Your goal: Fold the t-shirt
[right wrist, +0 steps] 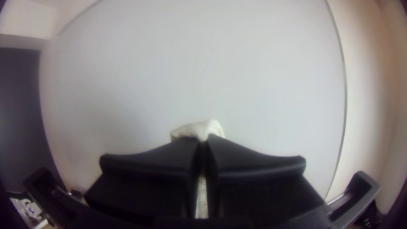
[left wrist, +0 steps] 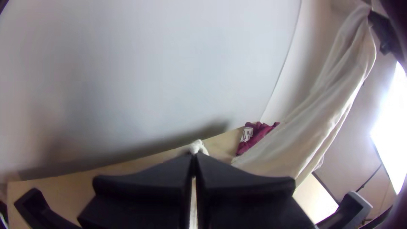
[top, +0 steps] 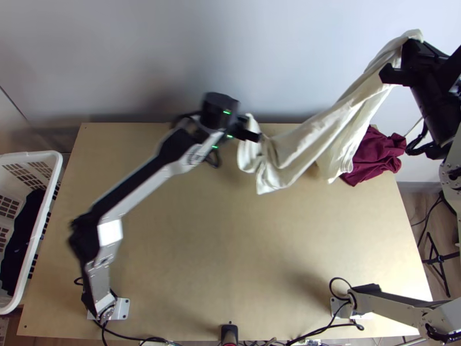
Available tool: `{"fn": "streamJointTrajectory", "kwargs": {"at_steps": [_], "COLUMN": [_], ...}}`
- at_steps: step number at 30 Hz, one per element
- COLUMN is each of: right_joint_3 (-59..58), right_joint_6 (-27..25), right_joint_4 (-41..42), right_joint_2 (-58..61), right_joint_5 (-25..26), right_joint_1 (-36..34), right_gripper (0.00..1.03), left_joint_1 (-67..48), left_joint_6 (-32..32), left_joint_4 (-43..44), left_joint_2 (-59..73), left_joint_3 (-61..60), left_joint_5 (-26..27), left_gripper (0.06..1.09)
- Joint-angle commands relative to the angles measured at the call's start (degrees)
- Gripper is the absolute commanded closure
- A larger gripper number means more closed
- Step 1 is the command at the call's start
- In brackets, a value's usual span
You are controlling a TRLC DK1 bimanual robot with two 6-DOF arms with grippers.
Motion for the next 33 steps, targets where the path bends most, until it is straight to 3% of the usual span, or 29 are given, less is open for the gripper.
{"fn": "streamJointTrajectory", "kwargs": {"at_steps": [1,7,12,19,25,33], "right_joint_3": [1.0,3.9,3.9,7.6,9.8,12.4], "right_joint_6": [-0.2,-0.6,-0.5,1.2,2.2,2.6], "right_joint_4": [0.2,-0.9,-1.5,-1.5,-2.5,-3.2], "right_joint_2": [0.1,0.7,0.1,1.7,2.2,2.3], "right_joint_5": [0.1,0.0,-0.7,-4.3,-4.8,-4.8], "right_joint_1": [2.2,0.1,-4.4,-13.8,-16.4,-16.7], "right_gripper": [1.00,1.00,1.00,1.00,1.00,1.00], "left_joint_1": [6.9,18.2,32.3,51.8,66.8,71.7], "left_joint_6": [2.4,3.9,4.6,4.9,5.3,8.4], "left_joint_4": [-1.0,-3.8,-6.2,-5.2,-5.8,-6.1], "left_joint_2": [-18.4,-29.6,-35.1,-40.1,-40.6,-52.2], "left_joint_3": [-10.0,-13.4,-14.8,-17.7,-20.5,-37.5], "left_joint_5": [0.2,2.3,7.1,17.9,26.3,30.7], "left_gripper": [1.05,1.05,1.05,1.05,1.05,1.05]}}
